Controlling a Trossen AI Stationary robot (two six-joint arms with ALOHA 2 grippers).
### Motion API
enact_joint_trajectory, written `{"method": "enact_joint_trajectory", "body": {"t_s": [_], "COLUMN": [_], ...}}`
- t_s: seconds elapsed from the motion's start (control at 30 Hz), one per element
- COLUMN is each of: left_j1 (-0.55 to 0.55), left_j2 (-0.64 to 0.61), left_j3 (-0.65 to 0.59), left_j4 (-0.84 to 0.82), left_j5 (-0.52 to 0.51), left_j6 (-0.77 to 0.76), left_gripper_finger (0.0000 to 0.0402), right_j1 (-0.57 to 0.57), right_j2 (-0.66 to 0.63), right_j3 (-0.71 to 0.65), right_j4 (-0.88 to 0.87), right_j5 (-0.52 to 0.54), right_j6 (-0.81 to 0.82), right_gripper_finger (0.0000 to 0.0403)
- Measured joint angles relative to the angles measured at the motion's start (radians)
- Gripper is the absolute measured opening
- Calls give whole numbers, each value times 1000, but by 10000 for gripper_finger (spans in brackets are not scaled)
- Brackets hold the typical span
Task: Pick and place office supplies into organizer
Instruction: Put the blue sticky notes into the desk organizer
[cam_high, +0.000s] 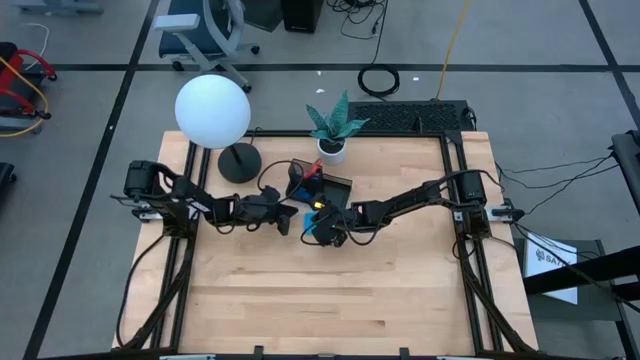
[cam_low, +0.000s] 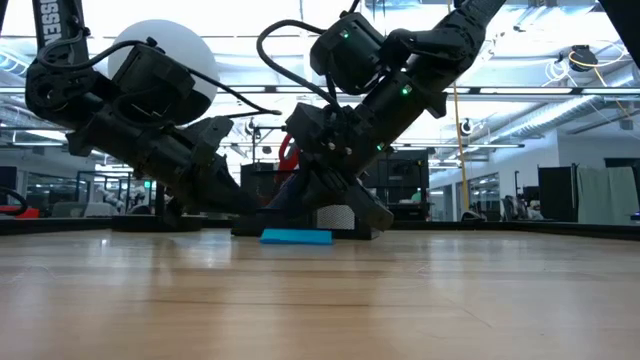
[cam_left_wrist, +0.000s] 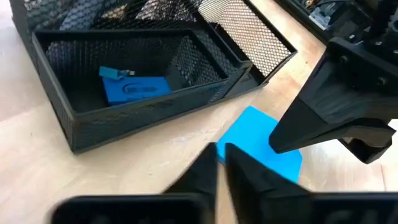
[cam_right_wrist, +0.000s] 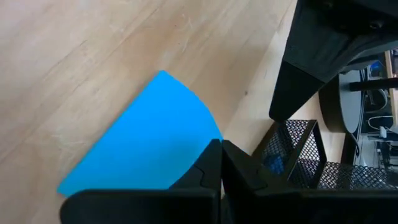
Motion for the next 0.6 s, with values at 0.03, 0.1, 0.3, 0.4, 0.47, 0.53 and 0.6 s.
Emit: {"method": "enact_joint_trajectory", "body": {"t_s": [0.03, 0.1, 0.3, 0.4, 0.47, 0.53, 0.6], "left_j1": [0, 0, 0, 0, 0, 0, 0], "left_j2": [0, 0, 0, 0, 0, 0, 0], "left_j3": [0, 0, 0, 0, 0, 0, 0], "left_j4": [1, 0, 0, 2, 5, 8, 19], "left_j5": [0, 0, 59, 79, 80, 90, 126], "left_j6": [8, 10, 9, 8, 21, 34, 34], "left_gripper_finger": [20, 9, 13, 9, 9, 14, 25], "right_j1": [0, 0, 2, 15, 33, 51, 65], "right_j2": [0, 0, 0, -1, -1, -1, -1], "right_j3": [0, 0, 0, 0, 1, 2, 2], "right_j4": [0, 0, -50, -70, -65, -63, -63], "right_j5": [2, 28, 100, 68, 49, 53, 64], "right_j6": [-4, -9, 2, 30, 36, 19, 10], "right_gripper_finger": [0, 0, 1, 14, 34, 60, 89]}}
